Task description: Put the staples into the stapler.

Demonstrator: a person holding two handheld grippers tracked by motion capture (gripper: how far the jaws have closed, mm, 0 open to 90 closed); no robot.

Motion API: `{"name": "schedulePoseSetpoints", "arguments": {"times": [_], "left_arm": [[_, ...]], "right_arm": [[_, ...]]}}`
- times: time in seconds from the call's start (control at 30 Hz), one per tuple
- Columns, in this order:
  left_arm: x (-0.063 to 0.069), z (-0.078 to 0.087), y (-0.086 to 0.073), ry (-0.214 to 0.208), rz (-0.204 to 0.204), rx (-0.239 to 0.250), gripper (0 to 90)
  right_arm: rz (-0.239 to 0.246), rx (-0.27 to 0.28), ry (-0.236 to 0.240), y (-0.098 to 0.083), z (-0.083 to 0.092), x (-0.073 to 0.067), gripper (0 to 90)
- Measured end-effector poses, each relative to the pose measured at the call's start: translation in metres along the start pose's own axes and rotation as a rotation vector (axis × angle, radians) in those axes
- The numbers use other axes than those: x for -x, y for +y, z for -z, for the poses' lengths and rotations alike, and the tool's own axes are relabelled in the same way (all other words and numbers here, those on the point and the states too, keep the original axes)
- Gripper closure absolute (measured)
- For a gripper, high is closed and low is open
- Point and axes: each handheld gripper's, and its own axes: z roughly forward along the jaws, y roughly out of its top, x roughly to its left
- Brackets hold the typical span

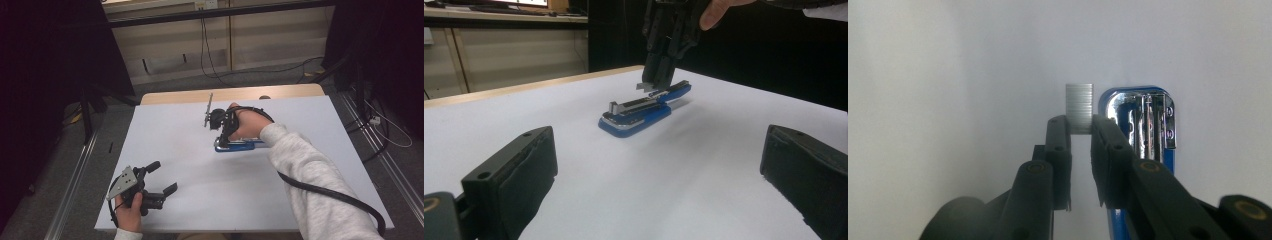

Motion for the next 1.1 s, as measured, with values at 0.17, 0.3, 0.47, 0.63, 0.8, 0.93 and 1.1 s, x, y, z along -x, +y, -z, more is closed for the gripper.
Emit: {"name": "schedulePoseSetpoints", "arguments": {"times": [0.17, 0.3, 0.47, 0.63, 0.8, 0.93, 1.1], "left_arm": [[0.000, 0.000, 0.000, -0.002, 0.001, -0.001, 1.9], [0.000, 0.000, 0.000, -0.001, 0.000, -0.001, 1.9], [0.000, 0.000, 0.000, -0.001, 0.001, 0.001, 1.9], [0.000, 0.000, 0.000, -0.002, 0.000, -0.002, 1.9], [0.000, 0.000, 0.000, -0.002, -0.010, -0.002, 1.9], [0.000, -0.001, -0.001, -0.007, 0.000, -0.006, 2.0], [0.001, -0.002, -0.001, -0.012, -0.001, -0.007, 2.0]], "right_arm": [[-0.004, 0.009, -0.008, -0.001, 0.000, 0.004, 78.5], [-0.012, -0.003, -0.008, -0.001, 0.001, 0.005, 78.5], [-0.009, 0.022, -0.015, 0.000, 0.001, 0.012, 78.5], [-0.011, 0.032, -0.018, -0.001, 0.000, 0.017, 78.5], [-0.029, 0.048, -0.027, -0.002, -0.001, 0.022, 78.5], [-0.033, 0.061, -0.034, -0.003, -0.001, 0.028, 78.5], [-0.037, 0.063, -0.041, -0.003, 0.001, 0.035, 78.5]]}}
